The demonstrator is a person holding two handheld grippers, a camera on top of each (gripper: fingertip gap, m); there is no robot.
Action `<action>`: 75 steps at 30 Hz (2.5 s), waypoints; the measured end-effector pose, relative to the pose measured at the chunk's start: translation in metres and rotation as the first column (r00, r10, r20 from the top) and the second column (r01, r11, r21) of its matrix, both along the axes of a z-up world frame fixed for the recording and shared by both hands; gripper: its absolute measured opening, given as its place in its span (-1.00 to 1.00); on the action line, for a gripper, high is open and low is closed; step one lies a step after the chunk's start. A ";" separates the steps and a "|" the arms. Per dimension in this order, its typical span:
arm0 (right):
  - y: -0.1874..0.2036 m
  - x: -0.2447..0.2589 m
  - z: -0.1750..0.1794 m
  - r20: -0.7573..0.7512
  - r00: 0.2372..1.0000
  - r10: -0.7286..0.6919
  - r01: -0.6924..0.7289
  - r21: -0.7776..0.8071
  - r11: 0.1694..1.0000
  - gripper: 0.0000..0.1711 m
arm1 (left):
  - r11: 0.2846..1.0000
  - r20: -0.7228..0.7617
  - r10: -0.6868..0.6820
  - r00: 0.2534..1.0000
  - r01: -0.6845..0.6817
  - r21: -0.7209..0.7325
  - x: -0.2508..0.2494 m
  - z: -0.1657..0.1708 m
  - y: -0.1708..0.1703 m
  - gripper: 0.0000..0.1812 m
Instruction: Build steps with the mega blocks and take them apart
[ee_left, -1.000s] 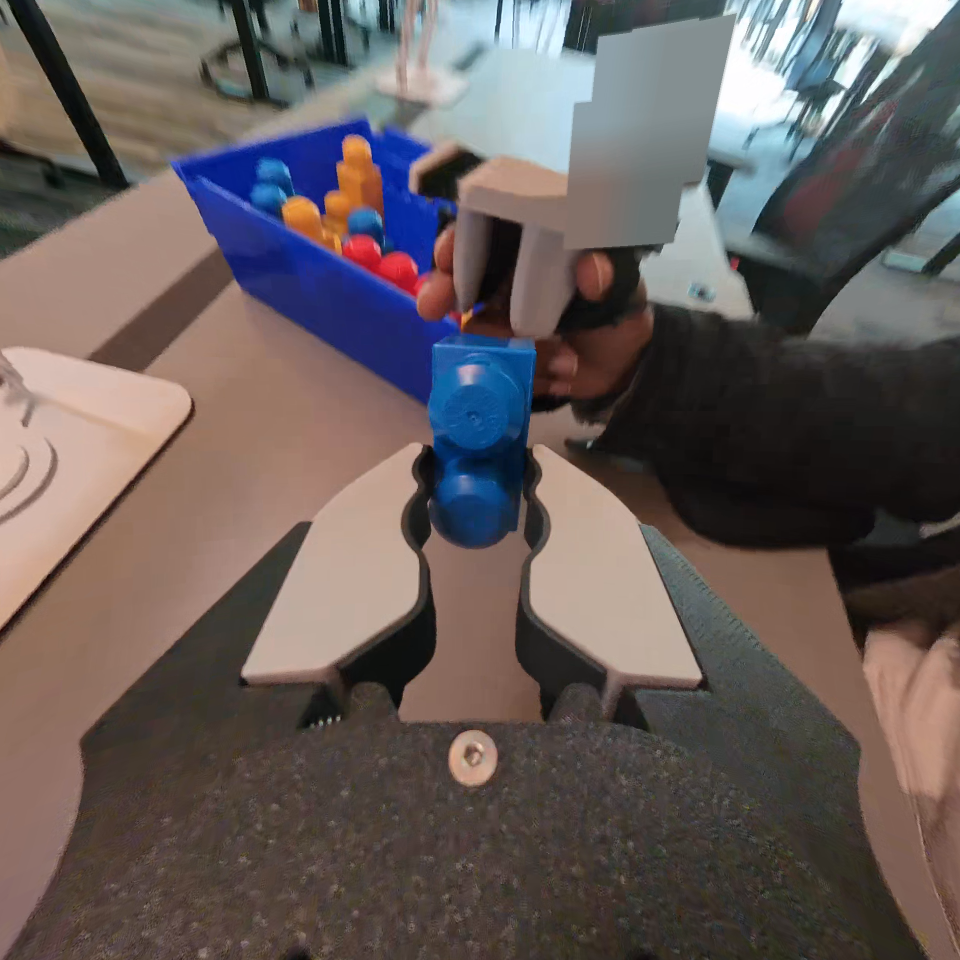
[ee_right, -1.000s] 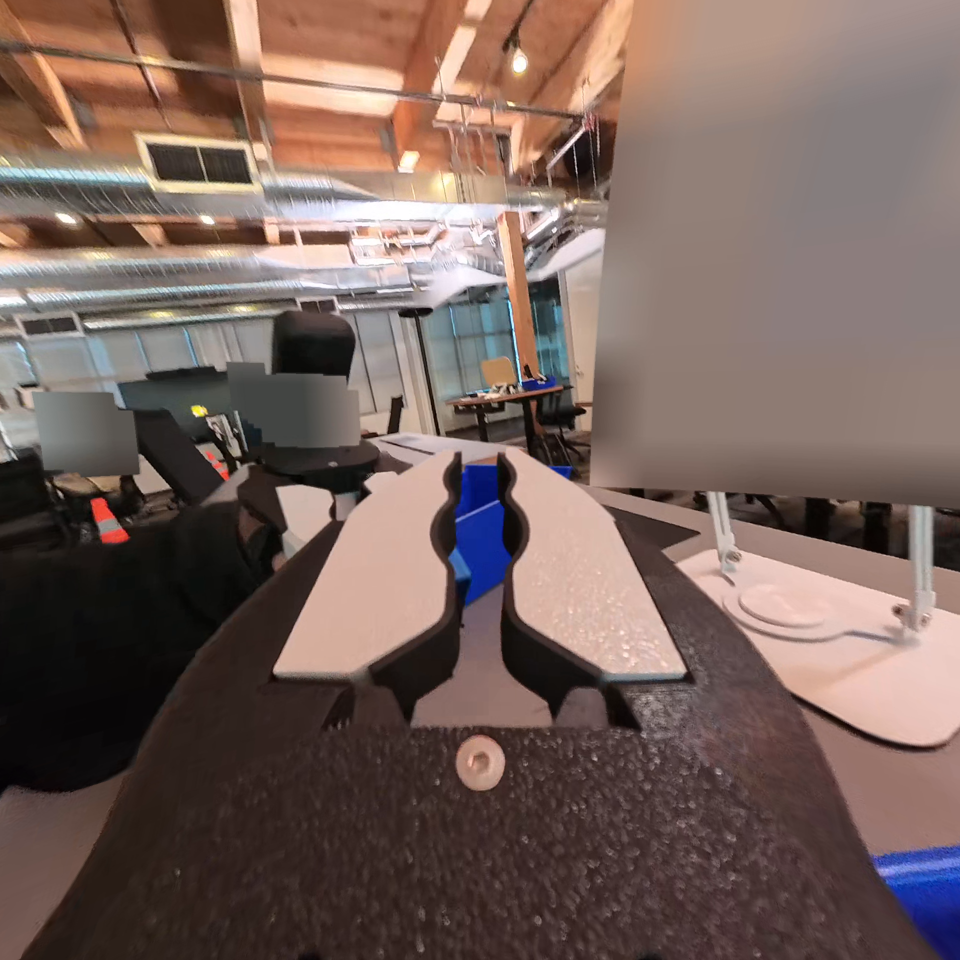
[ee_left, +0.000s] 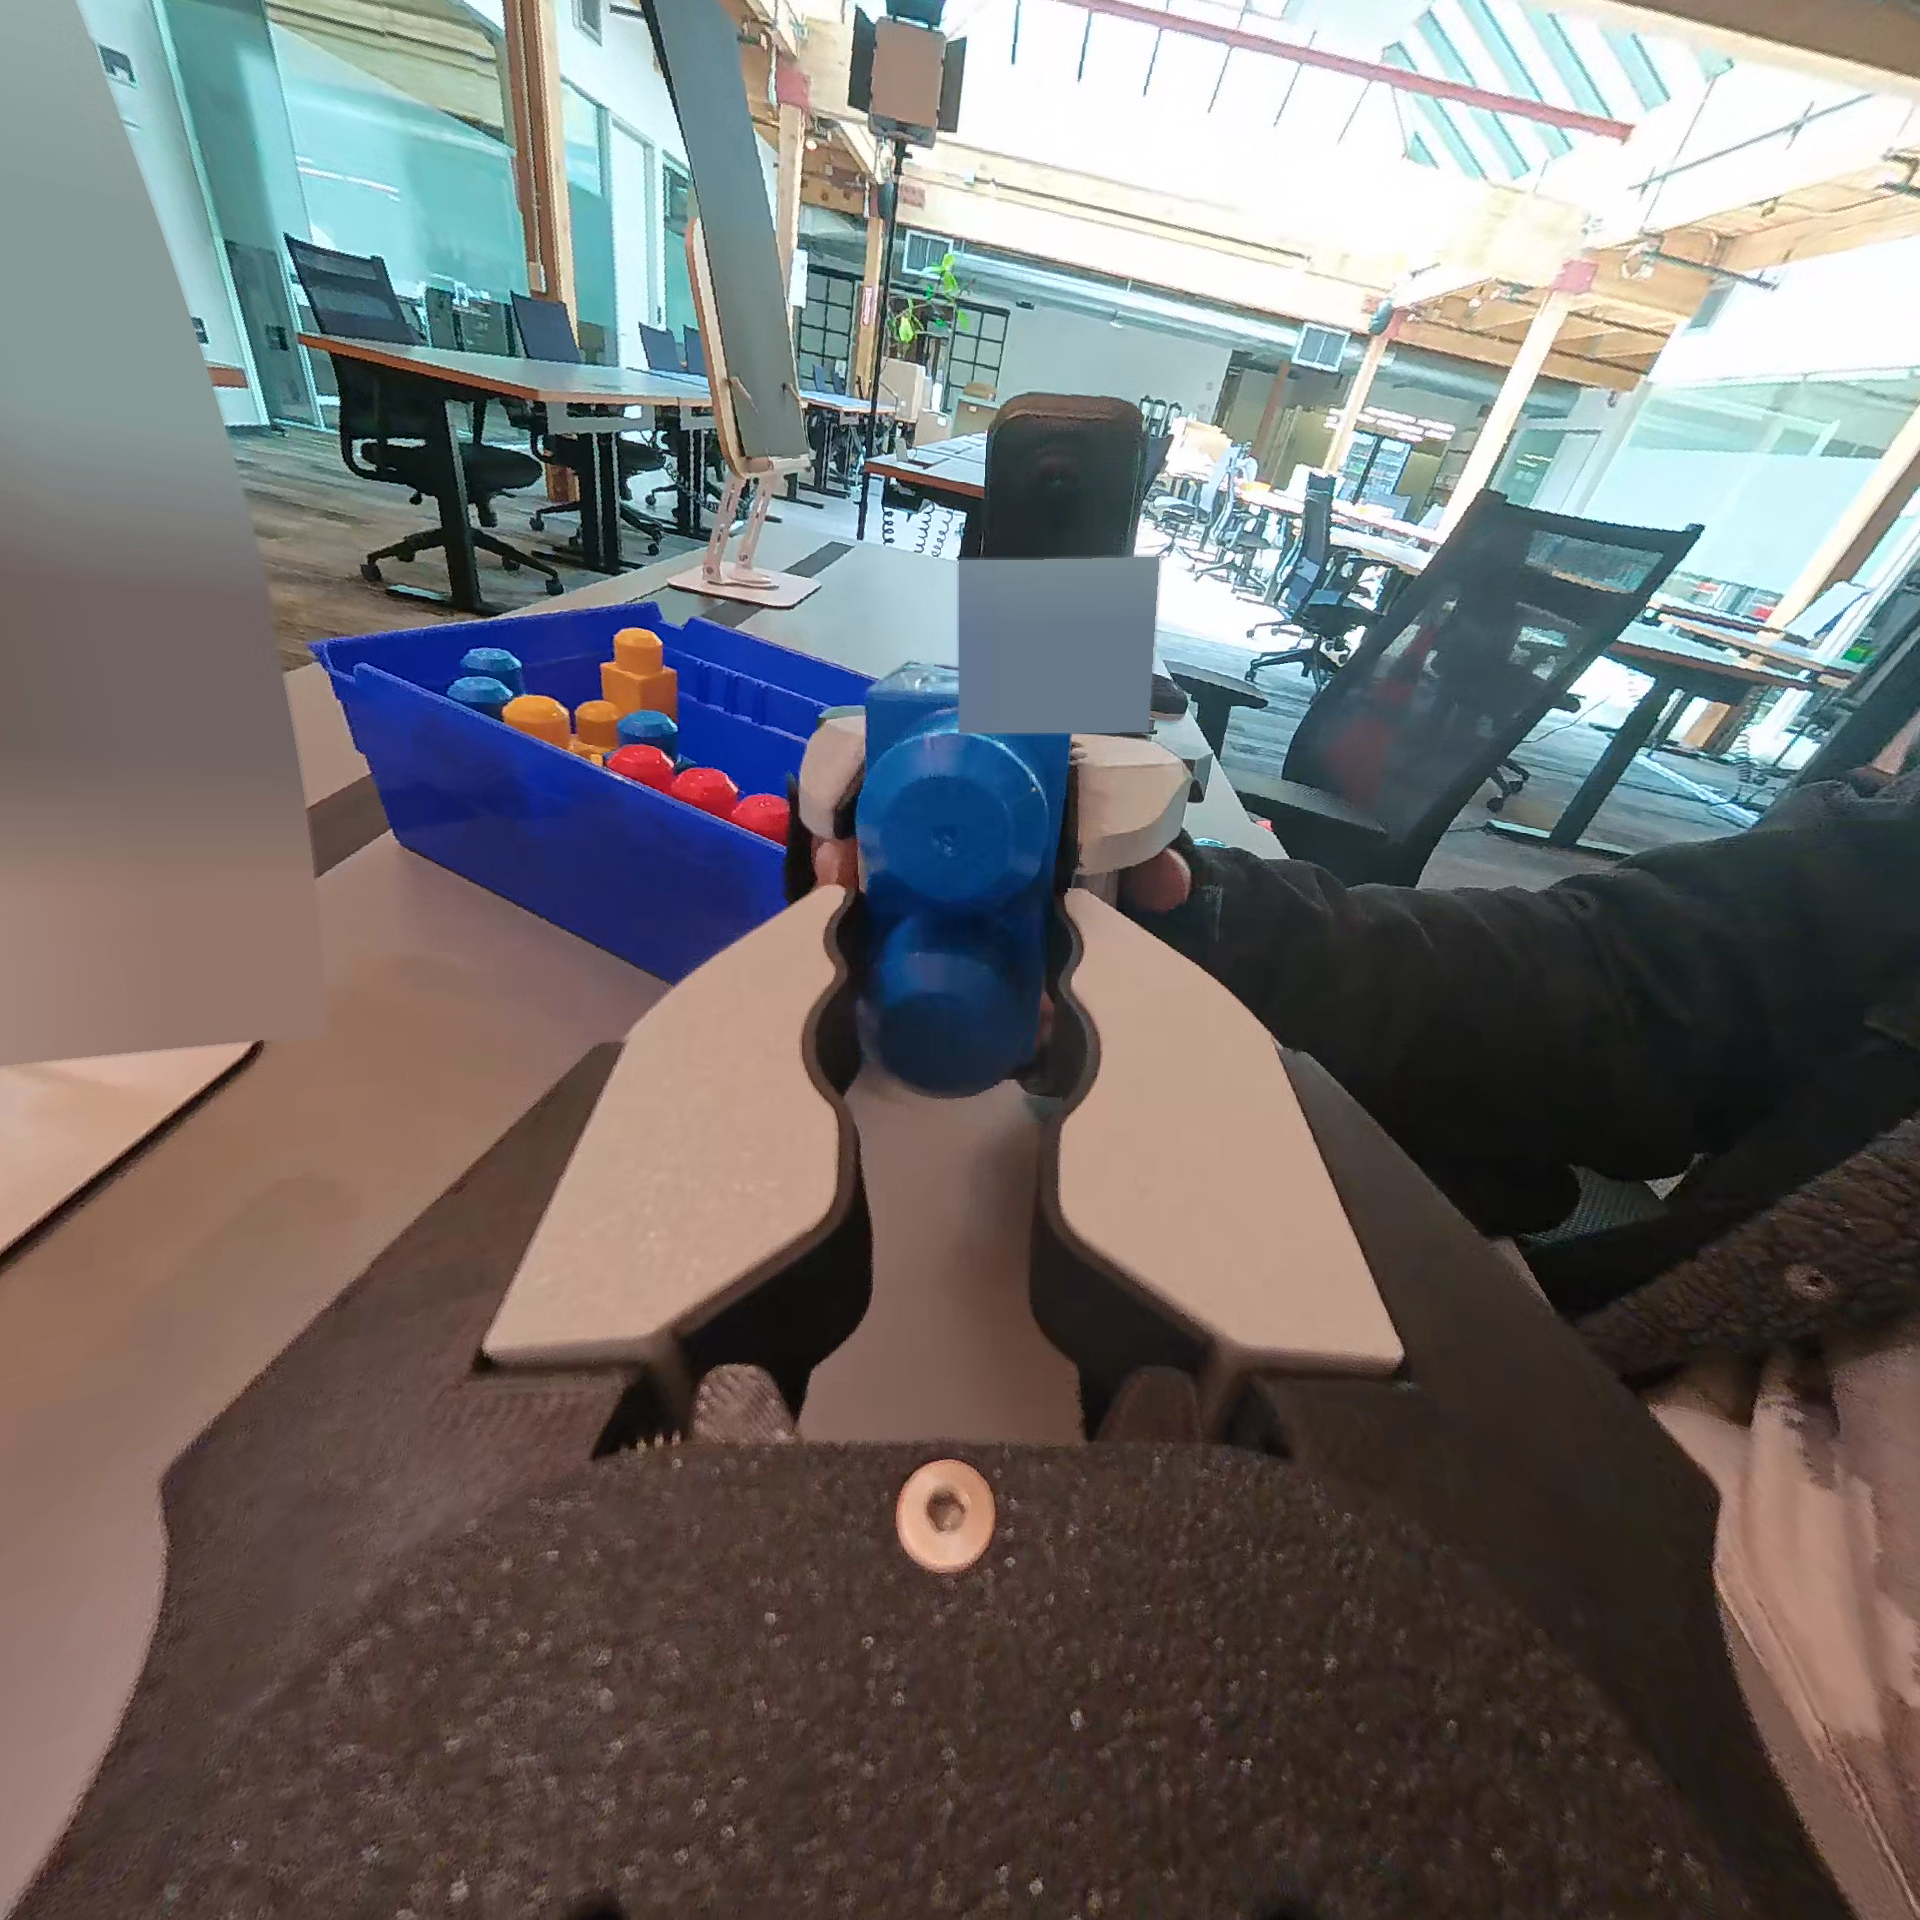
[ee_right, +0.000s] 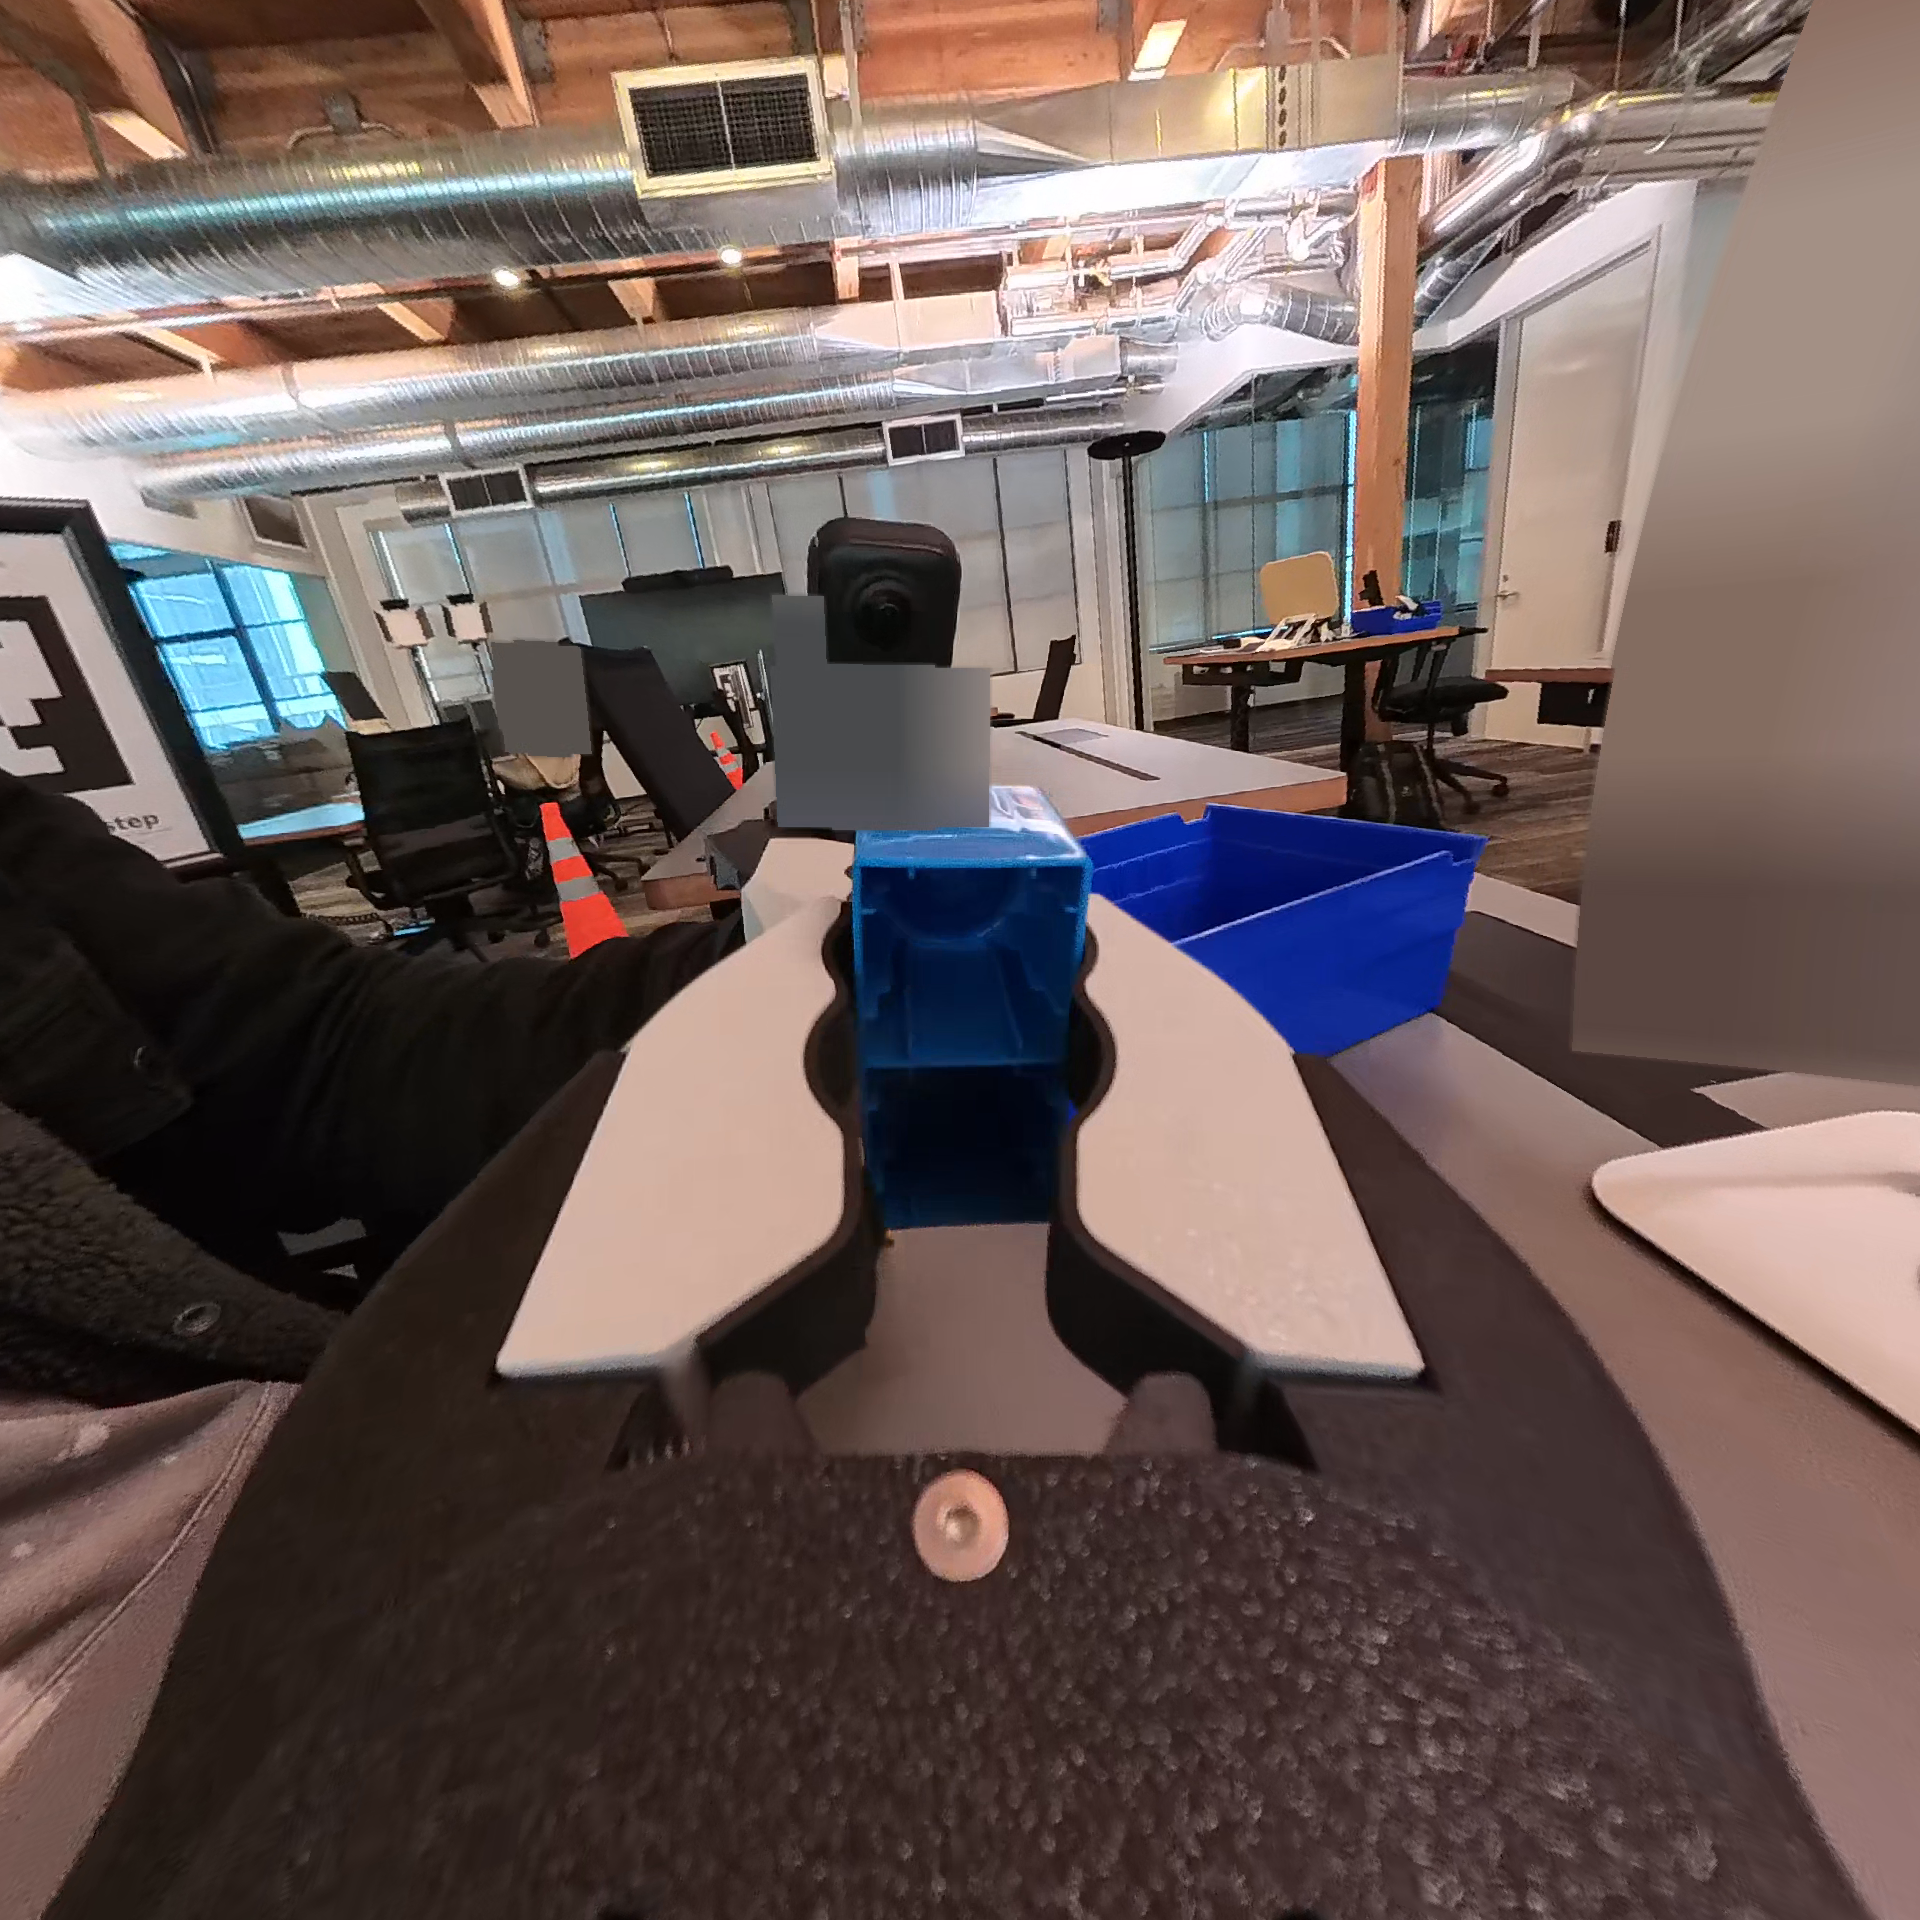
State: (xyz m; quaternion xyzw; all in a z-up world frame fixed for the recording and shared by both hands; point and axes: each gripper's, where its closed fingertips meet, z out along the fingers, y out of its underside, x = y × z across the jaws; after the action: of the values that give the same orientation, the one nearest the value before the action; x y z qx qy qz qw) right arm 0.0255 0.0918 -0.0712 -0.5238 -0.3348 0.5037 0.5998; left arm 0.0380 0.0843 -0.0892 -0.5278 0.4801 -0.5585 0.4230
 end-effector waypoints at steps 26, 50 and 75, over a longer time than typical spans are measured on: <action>0.014 0.027 0.009 -0.116 0.992 -0.059 0.055 -0.036 0.998 -0.57 | 0.915 -0.619 0.319 0.718 -0.062 0.400 -0.109 -0.007 0.016 -0.61; 0.014 0.032 0.008 -0.114 0.991 -0.063 0.058 -0.043 0.997 -0.57 | 0.935 -0.964 0.216 0.157 0.250 0.250 -0.171 -0.146 -0.009 -0.61; 0.001 0.004 -0.006 -0.012 0.999 0.053 -0.054 -0.064 0.997 -0.58 | 0.978 0.056 0.139 0.989 -0.128 -0.163 -0.094 -0.001 0.025 -0.61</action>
State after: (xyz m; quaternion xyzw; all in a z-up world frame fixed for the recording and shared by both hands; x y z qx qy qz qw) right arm 0.0296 0.0926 -0.0768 -0.5309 -0.3292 0.5329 0.5708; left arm -0.0557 0.1089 -0.0905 -0.5720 0.3829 -0.5828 0.4319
